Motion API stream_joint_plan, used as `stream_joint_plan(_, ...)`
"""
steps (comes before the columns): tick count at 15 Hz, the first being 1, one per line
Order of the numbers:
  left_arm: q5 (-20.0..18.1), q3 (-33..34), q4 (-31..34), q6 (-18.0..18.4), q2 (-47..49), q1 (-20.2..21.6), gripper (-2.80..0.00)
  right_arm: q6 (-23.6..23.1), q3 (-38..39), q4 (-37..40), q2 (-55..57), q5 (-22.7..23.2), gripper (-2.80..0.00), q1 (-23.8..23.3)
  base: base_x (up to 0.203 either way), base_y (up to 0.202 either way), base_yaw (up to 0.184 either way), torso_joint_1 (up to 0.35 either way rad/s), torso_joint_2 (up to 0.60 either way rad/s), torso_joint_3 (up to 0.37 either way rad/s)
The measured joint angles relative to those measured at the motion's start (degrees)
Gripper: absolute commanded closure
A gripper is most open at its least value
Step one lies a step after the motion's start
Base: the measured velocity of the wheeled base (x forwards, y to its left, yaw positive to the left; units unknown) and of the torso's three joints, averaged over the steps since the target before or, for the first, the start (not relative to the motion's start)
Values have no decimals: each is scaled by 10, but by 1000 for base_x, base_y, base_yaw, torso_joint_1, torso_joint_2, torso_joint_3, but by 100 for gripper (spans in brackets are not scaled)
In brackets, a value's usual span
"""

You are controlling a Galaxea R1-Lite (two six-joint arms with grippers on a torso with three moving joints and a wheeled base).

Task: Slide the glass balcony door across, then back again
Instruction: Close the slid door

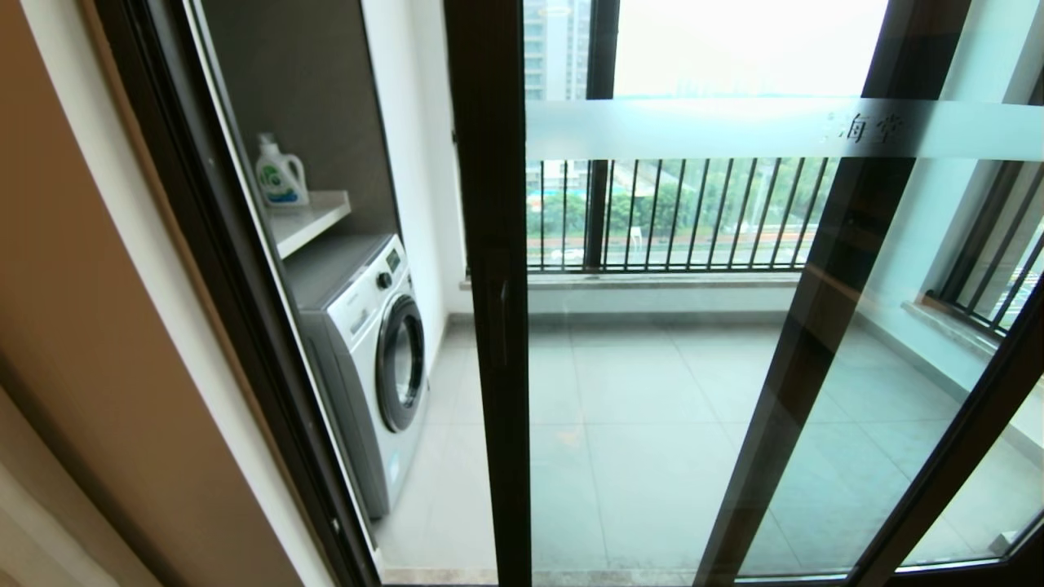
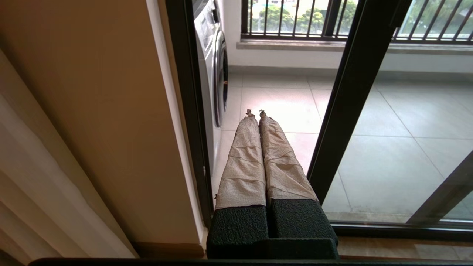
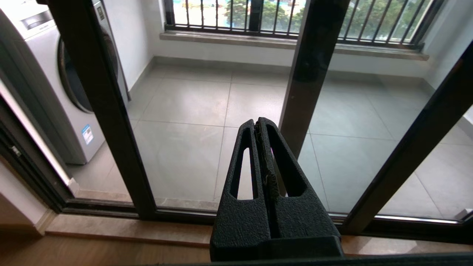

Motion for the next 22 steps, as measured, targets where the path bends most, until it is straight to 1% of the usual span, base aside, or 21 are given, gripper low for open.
stream_joint_plan(2, 0, 0, 0, 0, 0, 0, 0, 3, -15, -16, 0, -12, 0, 0, 0, 0, 0, 0, 0, 0)
stream_joint_plan(4, 0, 0, 0, 0, 0, 0, 0, 6, -63, -19, 5, -14, 0, 0, 0, 0, 0, 0, 0, 0)
stream_joint_plan(6, 0, 0, 0, 0, 0, 0, 0, 15, -113, -16, 16, -27, 0, 0, 0, 0, 0, 0, 0, 0)
stream_joint_plan(11, 0, 0, 0, 0, 0, 0, 0, 19, -163, -6, 30, -26, 0, 0, 0, 0, 0, 0, 0, 0)
stream_joint_plan(14, 0, 0, 0, 0, 0, 0, 0, 20, -203, 17, 23, -26, 0, 0, 0, 0, 0, 0, 0, 0)
stream_joint_plan(16, 0, 0, 0, 0, 0, 0, 0, 39, -230, 43, 19, -23, 0, 0, 0, 0, 0, 0, 0, 0)
stream_joint_plan(17, 0, 0, 0, 0, 0, 0, 0, 50, -237, 46, 18, -20, 0, 0, 0, 0, 0, 0, 0, 0)
stream_joint_plan(19, 0, 0, 0, 0, 0, 0, 0, 53, -240, 48, 16, -6, 0, 1, 0, 0, 0, 0, 0, 0)
stream_joint_plan(20, 0, 0, 0, 0, 0, 0, 0, 52, -235, 55, 12, 5, 0, 1, 0, 0, 0, 0, 0, 0)
stream_joint_plan(22, -1, 0, 2, 0, 0, 0, 0, 49, -204, 63, 5, 6, 0, 0, 0, 0, 0, 0, 0, 0)
